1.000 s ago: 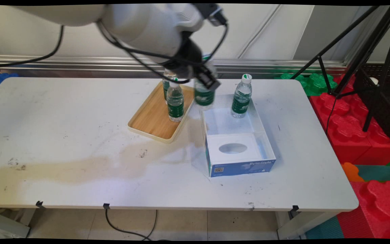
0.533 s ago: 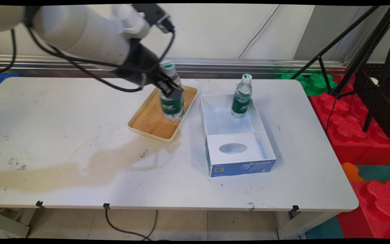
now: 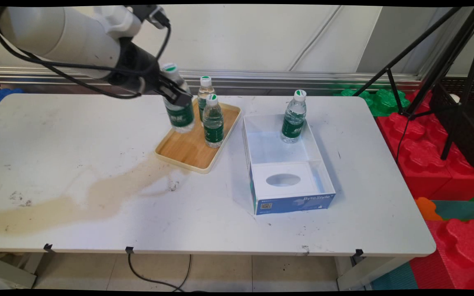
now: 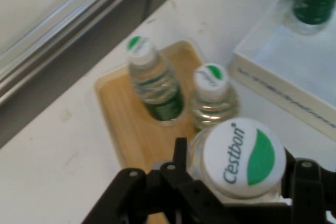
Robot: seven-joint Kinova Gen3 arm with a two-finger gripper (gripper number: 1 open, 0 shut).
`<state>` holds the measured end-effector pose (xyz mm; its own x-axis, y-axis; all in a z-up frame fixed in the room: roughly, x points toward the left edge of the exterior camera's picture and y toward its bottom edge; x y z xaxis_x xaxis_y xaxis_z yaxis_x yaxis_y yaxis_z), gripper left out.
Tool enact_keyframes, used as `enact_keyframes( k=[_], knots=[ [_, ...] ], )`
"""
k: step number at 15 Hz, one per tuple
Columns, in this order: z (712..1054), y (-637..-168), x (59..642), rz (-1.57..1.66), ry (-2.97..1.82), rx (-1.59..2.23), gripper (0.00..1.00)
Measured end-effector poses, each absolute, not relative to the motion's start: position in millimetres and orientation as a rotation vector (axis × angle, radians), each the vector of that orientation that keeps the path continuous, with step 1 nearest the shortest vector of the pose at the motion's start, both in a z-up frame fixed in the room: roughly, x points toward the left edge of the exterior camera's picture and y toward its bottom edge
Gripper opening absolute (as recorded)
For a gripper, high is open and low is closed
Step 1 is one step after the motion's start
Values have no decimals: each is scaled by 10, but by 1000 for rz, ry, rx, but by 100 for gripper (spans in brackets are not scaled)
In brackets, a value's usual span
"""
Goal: Place the picked object on the tray
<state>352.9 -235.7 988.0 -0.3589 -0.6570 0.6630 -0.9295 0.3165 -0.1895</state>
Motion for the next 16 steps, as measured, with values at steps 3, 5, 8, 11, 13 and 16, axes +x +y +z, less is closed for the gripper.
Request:
enact_keyframes(
  k=[3, 5, 8, 11, 13, 16],
  knots=[
    [9864, -2460, 3753, 810, -2072, 1459, 0],
    [9837, -2561, 3896, 829, -2056, 1492, 0],
    [9784, -2687, 4034, 839, -2057, 1519, 0],
    [9688, -2870, 4150, 842, -2081, 1531, 0],
    [9599, -3011, 4192, 836, -2105, 1531, 0],
    [9446, -3215, 4209, 819, -2146, 1521, 0]
  ],
)
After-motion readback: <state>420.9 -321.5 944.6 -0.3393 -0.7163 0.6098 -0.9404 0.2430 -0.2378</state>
